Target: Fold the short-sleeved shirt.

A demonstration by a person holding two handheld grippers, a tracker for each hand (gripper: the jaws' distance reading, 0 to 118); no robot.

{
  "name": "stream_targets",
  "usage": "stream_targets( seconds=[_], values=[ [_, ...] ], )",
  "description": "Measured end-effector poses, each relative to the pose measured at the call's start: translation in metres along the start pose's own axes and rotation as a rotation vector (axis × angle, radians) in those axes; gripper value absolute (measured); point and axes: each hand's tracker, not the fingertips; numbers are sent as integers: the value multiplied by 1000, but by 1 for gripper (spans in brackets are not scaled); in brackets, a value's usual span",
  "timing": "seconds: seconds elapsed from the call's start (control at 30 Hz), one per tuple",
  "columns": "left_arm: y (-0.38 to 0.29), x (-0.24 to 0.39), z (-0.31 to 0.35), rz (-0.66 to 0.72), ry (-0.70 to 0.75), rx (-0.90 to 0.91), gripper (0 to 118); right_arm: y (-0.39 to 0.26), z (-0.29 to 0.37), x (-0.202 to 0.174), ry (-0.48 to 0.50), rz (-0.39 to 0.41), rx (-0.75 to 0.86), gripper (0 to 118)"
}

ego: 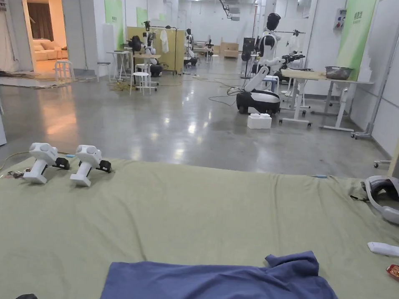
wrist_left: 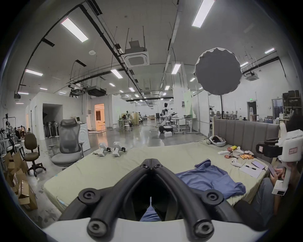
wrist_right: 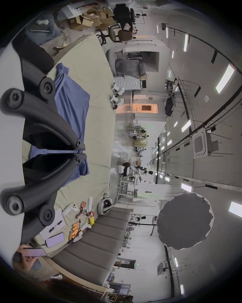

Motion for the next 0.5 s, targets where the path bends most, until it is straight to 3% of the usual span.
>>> stream_targets(
  seconds=[0.17, 0.23, 0.43, 0.47, 0.5],
  values=[
    [-2, -2, -7, -7, -8, -15, 1, -2, -2, 12, 15, -52, 9, 5],
    [-3, -10, -11, 50, -40, -59, 1, -4, -2, 14, 15, -65, 4, 5],
    [-36, -44, -60, 124, -40, -320, 2, -18, -6, 25, 40, -147, -55, 5],
    [-47, -51, -71, 148, -48, -373, 3, -20, -7, 26, 40, -155, -65, 5],
    [-58, -58, -81, 175, -53, -417, 16, -23, -9, 27, 39, -164, -76, 5]
  ],
)
